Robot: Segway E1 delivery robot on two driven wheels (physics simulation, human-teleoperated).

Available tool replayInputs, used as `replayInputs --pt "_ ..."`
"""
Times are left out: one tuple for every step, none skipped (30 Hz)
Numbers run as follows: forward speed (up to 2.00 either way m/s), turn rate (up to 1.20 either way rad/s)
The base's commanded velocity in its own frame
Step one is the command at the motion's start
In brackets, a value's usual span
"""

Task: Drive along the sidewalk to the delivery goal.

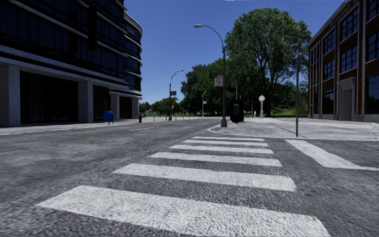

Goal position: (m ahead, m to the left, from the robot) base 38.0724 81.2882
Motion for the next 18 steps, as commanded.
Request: replayInputs --pt "1.48 -0.54" --pt "1.48 -0.54" --pt "1.48 -0.54" --pt "1.48 -0.54" --pt "1.48 -0.54" --pt "1.48 -0.54" --pt "1.49 -0.54" --pt "1.49 -0.54" --pt "1.49 -0.54" --pt "1.49 -0.54" --pt "1.49 -0.54" --pt "1.49 -0.54" --pt "1.51 -0.54" --pt "1.51 -0.54" --pt "2.0 -0.54" --pt "2.0 -0.52" --pt "2.0 -0.48" --pt "2.0 -0.48"
